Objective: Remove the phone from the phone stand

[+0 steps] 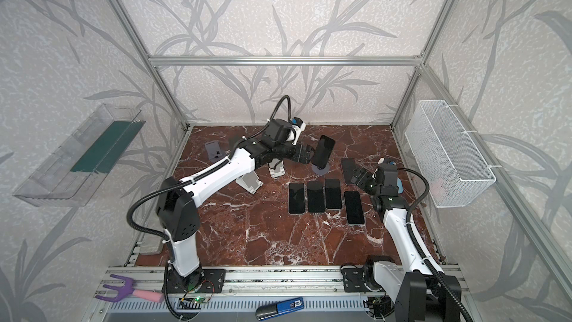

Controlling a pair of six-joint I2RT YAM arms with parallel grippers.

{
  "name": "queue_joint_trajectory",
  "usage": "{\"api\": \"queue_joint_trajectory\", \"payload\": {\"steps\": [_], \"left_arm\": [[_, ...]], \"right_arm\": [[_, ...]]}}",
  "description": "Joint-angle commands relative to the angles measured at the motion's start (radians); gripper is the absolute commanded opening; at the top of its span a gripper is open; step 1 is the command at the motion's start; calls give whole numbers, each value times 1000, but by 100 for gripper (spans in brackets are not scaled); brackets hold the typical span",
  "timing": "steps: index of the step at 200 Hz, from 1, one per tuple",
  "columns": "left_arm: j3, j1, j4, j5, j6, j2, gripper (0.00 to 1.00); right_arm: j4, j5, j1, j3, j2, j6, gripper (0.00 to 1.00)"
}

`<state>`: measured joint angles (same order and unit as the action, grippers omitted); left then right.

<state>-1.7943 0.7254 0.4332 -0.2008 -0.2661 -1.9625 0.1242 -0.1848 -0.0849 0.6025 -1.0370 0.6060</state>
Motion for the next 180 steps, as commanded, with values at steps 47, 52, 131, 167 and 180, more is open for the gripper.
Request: {"api": "queue_joint_trajectory", "payload": {"steps": [47, 52, 131, 167, 180], "left_arm": [[-252, 37, 123, 70, 64, -182, 99], [-263, 38, 119, 76, 68, -191, 99], [-359, 42, -74, 85, 129, -336, 98], [-325, 51, -164, 123, 132, -352, 97], [-327, 54, -176, 125, 132, -369, 98]], "right_arm": [[-133, -64, -15, -62, 26, 71, 91], [-139, -67, -15, -65, 25, 74, 91], [-147, -66, -19, -70, 5, 69, 93], [-182, -55, -20, -102, 31, 78, 97], [-190, -61, -19, -103, 27, 80, 97]]}}
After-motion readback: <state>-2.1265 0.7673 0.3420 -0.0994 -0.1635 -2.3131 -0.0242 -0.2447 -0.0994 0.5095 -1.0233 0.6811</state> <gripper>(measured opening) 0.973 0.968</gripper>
